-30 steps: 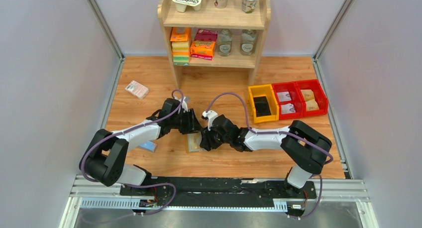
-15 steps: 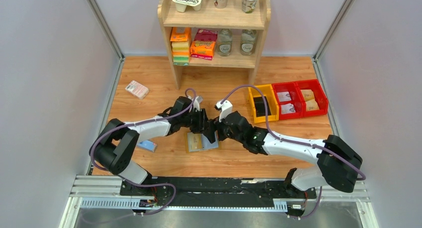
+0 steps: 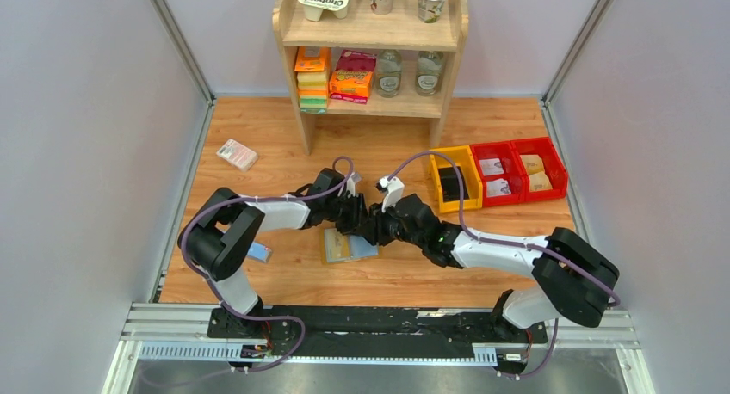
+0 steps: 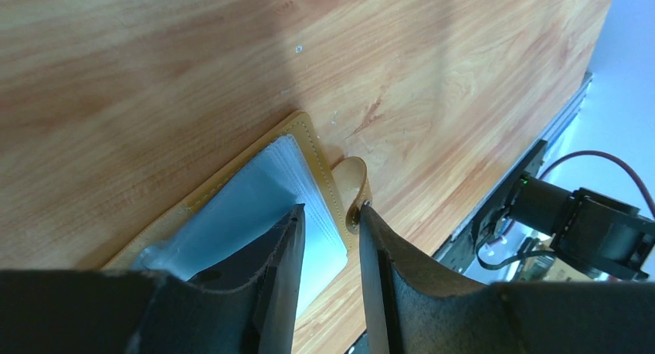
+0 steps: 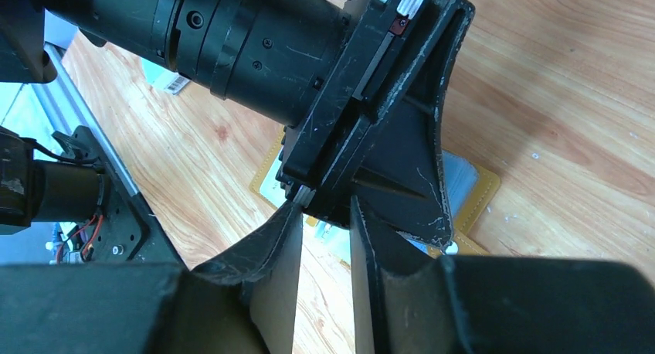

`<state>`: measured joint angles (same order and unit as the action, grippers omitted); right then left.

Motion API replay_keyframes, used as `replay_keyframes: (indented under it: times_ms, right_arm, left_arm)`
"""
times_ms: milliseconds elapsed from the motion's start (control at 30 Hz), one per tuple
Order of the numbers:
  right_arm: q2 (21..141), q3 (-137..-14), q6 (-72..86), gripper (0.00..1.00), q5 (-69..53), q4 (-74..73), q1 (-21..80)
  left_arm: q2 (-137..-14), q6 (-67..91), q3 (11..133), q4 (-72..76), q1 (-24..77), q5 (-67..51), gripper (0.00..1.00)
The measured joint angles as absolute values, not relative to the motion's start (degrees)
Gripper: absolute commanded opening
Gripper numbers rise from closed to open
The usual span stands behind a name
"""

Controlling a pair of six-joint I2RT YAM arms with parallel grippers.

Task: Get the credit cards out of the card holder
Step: Remove the credit card from the card holder.

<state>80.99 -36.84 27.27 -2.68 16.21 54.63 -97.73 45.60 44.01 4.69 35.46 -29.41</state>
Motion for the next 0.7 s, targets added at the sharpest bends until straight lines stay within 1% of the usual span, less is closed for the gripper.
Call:
replay_keyframes:
  times_ms: [167,433,567,700]
  right_arm:
    - [80.90,-35.90,28.16,0.30,-4.67,19.49,54.08]
    - [82.26,-37.63,29.34,0.30,-8.27,26.98,53.89]
    - [85.56,-39.83,30.59,0.31,-10.68,31.38,53.84]
    - [89.84,-40.10,32.40,0.32,-13.02,29.04,53.78]
  left_arm:
    - [-95.07,41.63,45.69,-1.21,35.14,-25.93,0.45]
    - [-84.40,35.29,47.09,-12.10,32.32,-18.44,0.48]
    - [-78.30,33.36,47.18,-18.48,30.57,-11.46,0.48]
    - [-70.70,32.93,47.05,-20.99,29.17,-3.51,0.50]
